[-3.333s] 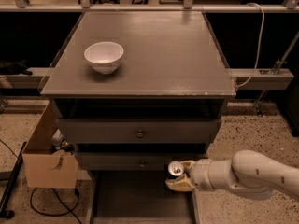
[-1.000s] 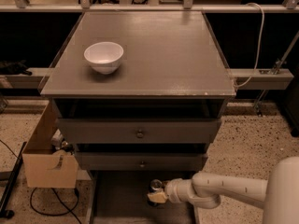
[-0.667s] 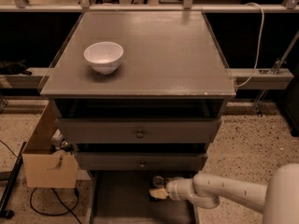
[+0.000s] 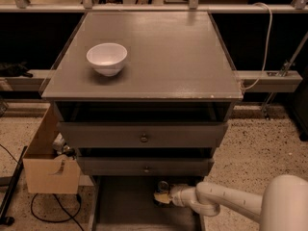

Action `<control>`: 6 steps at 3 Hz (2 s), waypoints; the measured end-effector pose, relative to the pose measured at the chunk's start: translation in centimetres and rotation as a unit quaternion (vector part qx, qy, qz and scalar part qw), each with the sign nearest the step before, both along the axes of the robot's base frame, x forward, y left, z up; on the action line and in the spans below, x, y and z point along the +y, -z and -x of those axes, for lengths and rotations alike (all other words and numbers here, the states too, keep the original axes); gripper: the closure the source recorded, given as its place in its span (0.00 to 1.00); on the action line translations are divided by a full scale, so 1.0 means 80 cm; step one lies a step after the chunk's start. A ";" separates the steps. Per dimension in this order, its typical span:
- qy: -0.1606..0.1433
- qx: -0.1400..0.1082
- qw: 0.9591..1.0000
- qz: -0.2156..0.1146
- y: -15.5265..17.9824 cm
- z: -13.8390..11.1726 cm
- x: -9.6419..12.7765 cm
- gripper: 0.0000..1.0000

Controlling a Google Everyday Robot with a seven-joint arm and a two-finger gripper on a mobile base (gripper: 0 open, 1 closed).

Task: Place pepsi can into bottom drawer

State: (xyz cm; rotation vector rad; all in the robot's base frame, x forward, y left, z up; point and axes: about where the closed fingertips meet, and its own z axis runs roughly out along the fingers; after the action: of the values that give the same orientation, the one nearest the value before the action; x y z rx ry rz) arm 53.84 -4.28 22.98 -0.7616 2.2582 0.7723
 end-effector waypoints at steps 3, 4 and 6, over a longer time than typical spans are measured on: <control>-0.102 0.017 0.992 0.076 0.034 0.022 0.055 1.00; -0.143 0.017 0.986 0.089 0.031 0.033 0.071 1.00; -0.136 -0.016 0.990 -0.039 0.066 0.054 0.064 1.00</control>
Offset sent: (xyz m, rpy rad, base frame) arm -0.0181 0.0511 -0.0399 -0.1996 0.0291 0.2173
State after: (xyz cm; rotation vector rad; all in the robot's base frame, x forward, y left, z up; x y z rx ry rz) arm 49.55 0.85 17.69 -1.0506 2.1076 0.9617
